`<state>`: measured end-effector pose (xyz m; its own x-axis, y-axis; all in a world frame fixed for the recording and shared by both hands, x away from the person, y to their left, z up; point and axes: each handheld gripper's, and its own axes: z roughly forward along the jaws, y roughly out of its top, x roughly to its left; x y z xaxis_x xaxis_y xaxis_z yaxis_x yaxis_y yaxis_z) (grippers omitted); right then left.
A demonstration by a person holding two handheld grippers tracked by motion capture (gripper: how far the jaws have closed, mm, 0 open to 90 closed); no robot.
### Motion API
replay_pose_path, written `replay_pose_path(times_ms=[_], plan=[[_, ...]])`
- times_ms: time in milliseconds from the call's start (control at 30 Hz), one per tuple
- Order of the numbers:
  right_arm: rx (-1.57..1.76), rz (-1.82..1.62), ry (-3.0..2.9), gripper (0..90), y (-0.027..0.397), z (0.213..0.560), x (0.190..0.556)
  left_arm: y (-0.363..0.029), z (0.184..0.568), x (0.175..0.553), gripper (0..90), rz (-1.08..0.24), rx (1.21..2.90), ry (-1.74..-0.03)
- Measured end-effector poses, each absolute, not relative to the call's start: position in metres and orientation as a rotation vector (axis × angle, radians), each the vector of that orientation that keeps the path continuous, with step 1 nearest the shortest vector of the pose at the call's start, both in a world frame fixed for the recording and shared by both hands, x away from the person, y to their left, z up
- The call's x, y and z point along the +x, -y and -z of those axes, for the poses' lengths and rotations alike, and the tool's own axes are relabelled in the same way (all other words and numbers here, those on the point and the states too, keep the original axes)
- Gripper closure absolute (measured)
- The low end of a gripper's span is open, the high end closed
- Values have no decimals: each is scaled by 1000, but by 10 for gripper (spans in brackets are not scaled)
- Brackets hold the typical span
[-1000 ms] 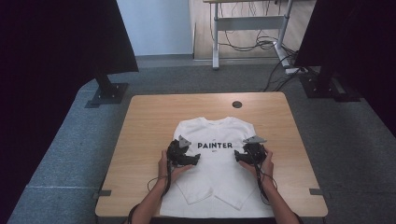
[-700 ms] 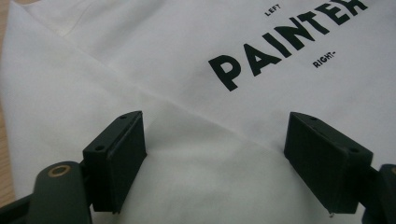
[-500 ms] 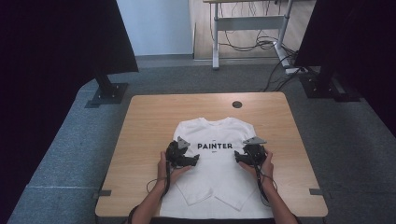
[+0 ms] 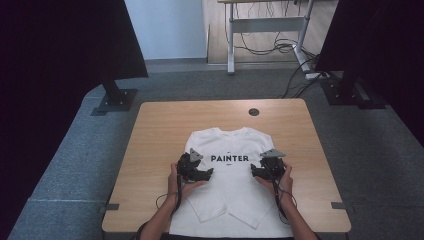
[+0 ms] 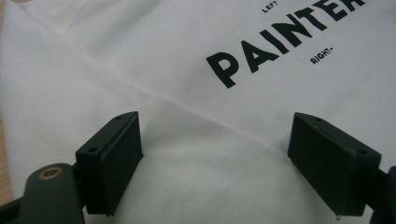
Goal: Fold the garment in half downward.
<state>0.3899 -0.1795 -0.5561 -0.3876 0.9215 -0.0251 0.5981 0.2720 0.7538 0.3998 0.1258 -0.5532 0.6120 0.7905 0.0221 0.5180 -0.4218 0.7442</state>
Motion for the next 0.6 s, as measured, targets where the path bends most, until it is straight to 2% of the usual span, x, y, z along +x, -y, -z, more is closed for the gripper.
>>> replay_pose_path(times_ms=[300,600], plan=[[1357,-930,-2090,258,173,556,381,-131,554,390,126,-480,2129,-1020],[1343,-938,-2102,264,170,556,374,-133,554,380,127,-489,2119,-1041]])
